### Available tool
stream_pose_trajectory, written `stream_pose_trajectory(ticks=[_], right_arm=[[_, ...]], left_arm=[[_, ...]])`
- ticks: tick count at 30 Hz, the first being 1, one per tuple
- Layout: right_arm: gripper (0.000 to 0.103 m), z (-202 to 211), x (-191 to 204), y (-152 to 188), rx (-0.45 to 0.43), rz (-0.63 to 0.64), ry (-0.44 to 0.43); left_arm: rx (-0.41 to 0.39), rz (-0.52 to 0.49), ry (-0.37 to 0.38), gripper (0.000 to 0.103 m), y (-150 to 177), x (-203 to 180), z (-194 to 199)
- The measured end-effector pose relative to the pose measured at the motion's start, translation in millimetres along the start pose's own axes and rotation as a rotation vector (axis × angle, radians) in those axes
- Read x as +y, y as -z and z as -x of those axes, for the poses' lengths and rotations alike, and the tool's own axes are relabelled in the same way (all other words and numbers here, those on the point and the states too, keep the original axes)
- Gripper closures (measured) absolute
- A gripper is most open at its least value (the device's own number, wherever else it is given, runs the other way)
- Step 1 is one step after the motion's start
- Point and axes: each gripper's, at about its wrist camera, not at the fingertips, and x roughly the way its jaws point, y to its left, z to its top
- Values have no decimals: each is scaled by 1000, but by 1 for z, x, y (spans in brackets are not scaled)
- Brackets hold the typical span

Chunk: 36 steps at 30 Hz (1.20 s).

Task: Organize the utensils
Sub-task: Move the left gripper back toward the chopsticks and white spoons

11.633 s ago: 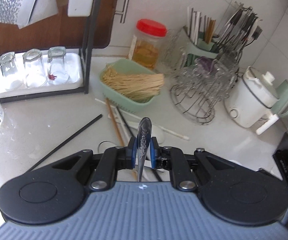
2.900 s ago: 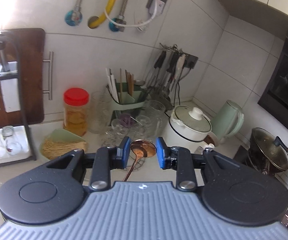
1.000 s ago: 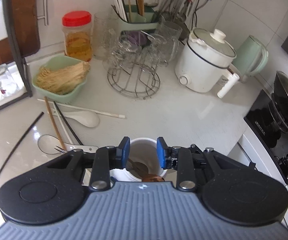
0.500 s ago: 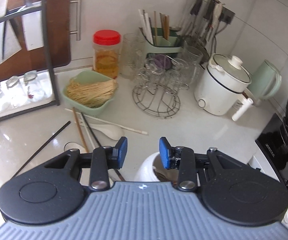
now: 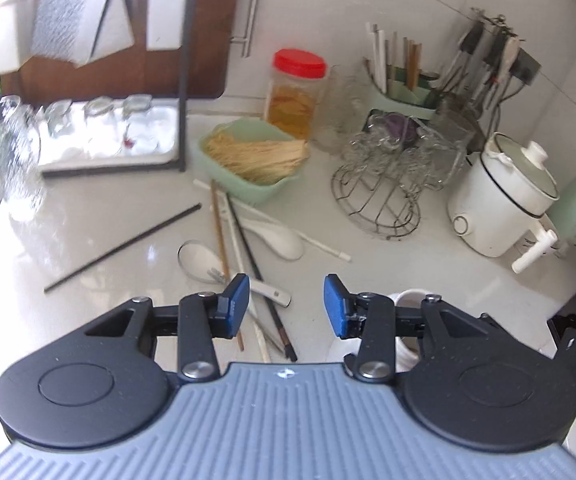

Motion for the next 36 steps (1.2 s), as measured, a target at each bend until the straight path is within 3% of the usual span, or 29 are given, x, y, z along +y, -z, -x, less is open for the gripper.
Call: stream_pose_trajectory(ticks=[11, 20, 32, 36], right_arm=[[12, -1, -7, 0, -2, 23, -25], [12, -1, -15, 0, -5, 11, -12], [12, 0, -15, 0, -11, 11, -10], [12, 0, -14, -1, -12, 9, -5]], left_arm=[[55, 28, -56, 56, 20, 13, -25], [124, 52, -81, 56, 18, 30, -69], [223, 150, -49, 56, 10, 52, -132], [218, 119, -54, 61, 9, 46, -140]])
